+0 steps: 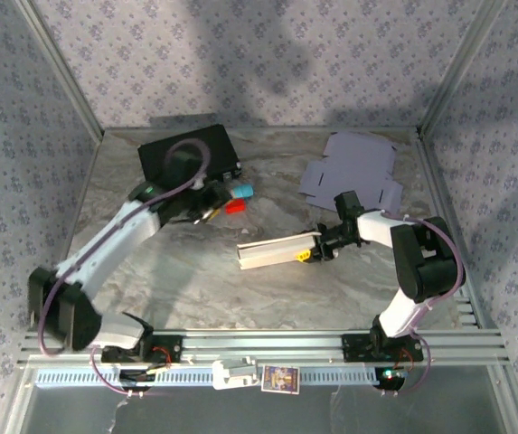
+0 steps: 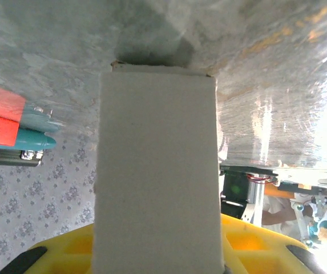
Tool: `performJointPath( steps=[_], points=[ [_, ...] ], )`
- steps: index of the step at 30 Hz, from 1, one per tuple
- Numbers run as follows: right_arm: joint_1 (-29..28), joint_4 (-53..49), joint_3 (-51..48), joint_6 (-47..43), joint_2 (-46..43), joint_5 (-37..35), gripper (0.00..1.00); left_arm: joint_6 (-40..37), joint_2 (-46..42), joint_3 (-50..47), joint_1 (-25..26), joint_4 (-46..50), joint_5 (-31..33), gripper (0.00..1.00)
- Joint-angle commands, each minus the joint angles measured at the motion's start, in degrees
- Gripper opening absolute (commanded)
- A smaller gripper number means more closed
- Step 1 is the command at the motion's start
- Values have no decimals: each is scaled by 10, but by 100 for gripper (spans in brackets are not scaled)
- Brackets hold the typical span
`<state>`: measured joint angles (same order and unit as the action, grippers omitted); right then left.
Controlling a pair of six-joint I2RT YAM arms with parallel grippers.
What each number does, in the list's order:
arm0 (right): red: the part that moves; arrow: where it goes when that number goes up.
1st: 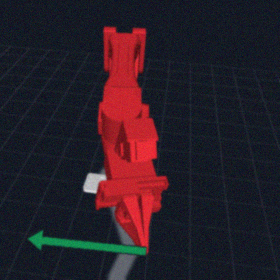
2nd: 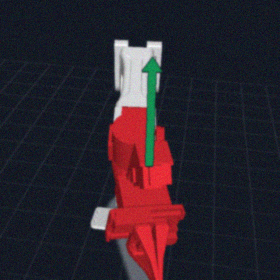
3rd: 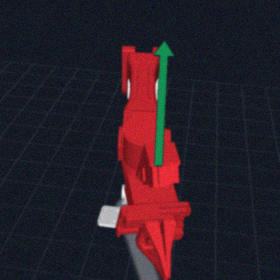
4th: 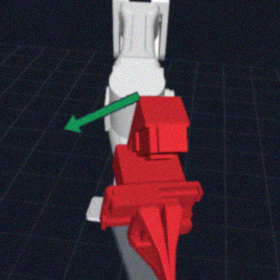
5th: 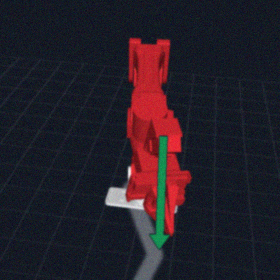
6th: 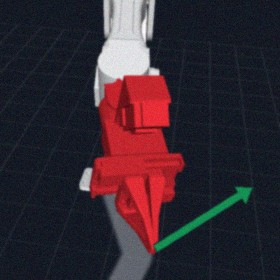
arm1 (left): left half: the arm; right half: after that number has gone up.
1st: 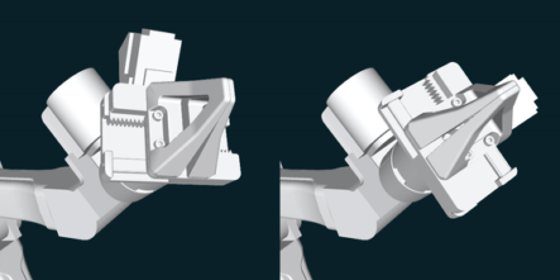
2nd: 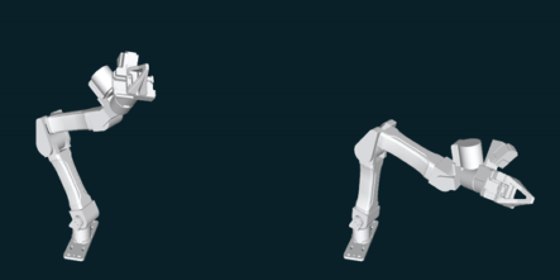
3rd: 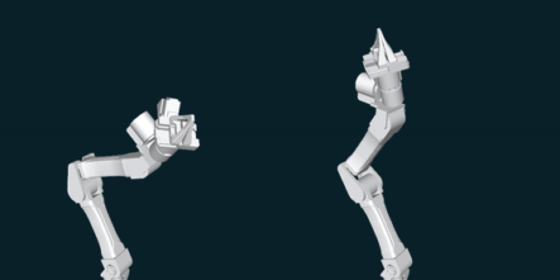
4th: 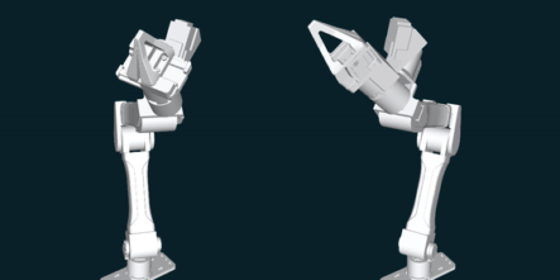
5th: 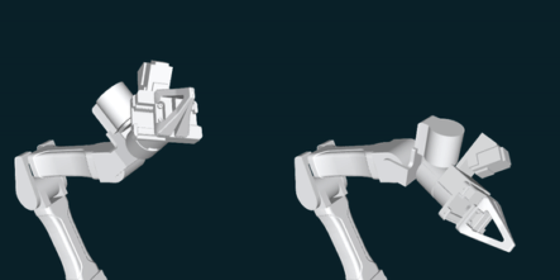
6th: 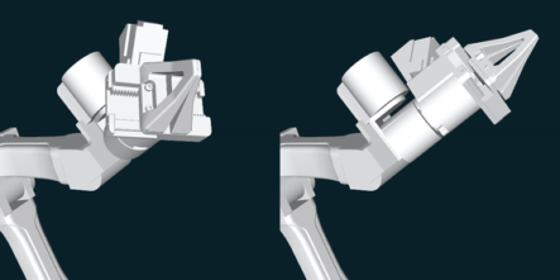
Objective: Fold the paper box
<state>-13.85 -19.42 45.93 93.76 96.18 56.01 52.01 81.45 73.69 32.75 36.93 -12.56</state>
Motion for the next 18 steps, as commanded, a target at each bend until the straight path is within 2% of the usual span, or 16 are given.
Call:
performJointPath(
  steps=[1,3,7,13,18],
  points=[
    [4,-43,15,-14,9,-25,33,-452,57,110,128,196,36,55],
    [4,-42,15,-15,10,-23,33,-524,63,111,168,188,63,59],
    [8,-45,16,-20,12,-24,33,-584,51,94,176,141,38,64],
    [12,-46,18,-23,15,-22,32,-680,92,113,197,178,82,67],
    [14,-48,20,-26,18,-21,32,-719,115,98,202,166,69,70]
  ],
)
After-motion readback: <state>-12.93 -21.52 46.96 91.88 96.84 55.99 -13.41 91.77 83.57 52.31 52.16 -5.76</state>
